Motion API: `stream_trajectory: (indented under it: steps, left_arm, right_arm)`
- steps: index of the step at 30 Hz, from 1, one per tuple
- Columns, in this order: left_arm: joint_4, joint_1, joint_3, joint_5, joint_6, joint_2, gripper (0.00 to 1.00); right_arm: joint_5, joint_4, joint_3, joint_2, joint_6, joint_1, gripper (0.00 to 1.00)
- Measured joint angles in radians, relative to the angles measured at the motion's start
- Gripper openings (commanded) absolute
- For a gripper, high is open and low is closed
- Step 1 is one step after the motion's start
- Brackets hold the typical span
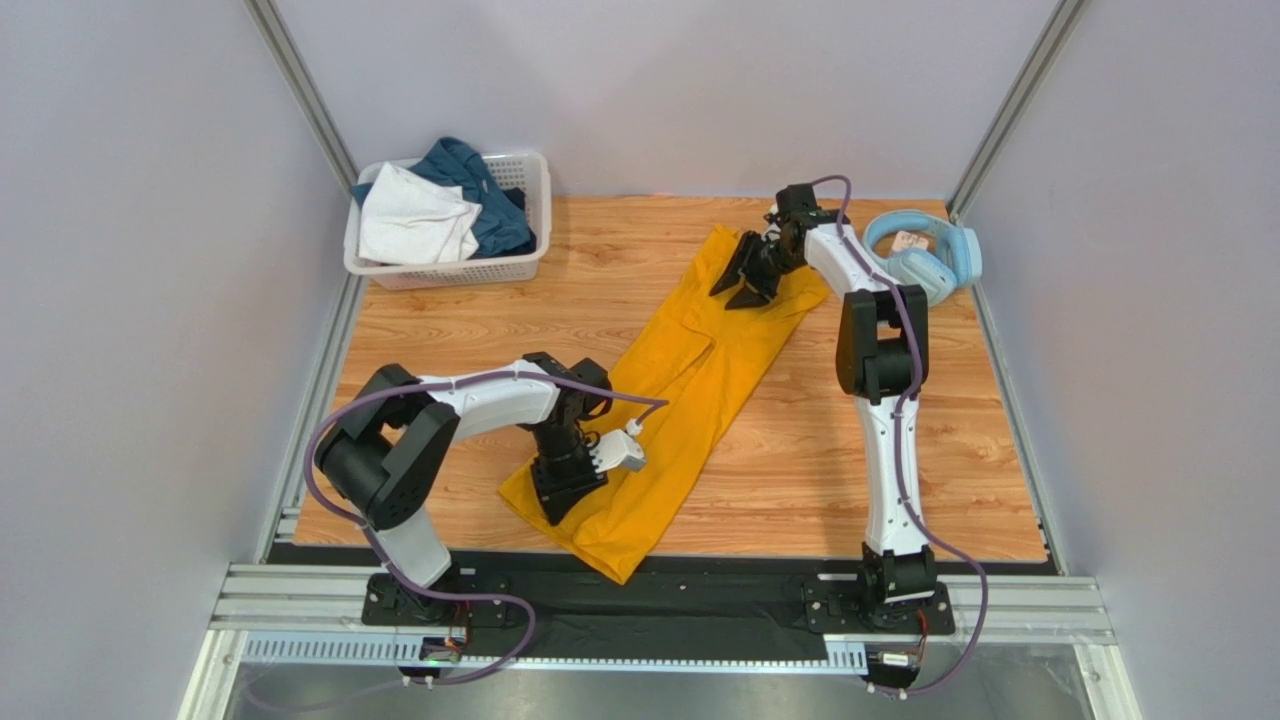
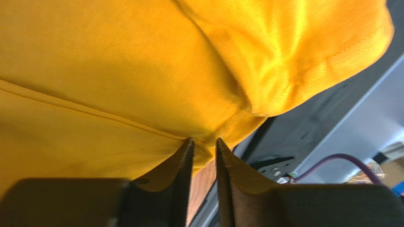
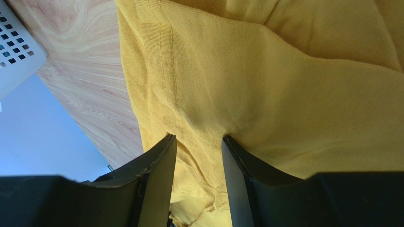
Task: Fold and stack the t-shirts
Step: Fold the tshirt
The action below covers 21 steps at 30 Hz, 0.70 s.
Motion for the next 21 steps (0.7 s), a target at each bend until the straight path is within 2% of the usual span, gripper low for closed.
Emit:
stream_trajectory:
  steps: [2,5,6,17,21]
  left_arm:
    - [0.022,-0.005,-0.01,-0.034,-0.012,-0.009,0.08]
    - [0.043,-0.015,-0.021,-0.066,-0.028,-0.023,0.05]
    - [0.047,-0.018,-0.026,-0.074,-0.029,-0.032,0.0]
    - [0.061,-0.026,-0.031,-0.115,-0.033,-0.055,0.0]
    - [0.043,-0.025,-0.004,-0.154,-0.023,-0.112,0.0]
  right_arm:
    - [-0.005,0.005,-0.007,0.0,0.0,0.0,0.46]
    - [-0.012,0.011,-0.014,0.0,0.0,0.0,0.45]
    - [-0.012,0.011,-0.014,0.0,0.0,0.0,0.45]
    - [-0.007,0.005,-0.006,0.002,0.0,0.0,0.44]
    - [-0.005,0.0,0.005,0.008,0.001,0.0,0.44]
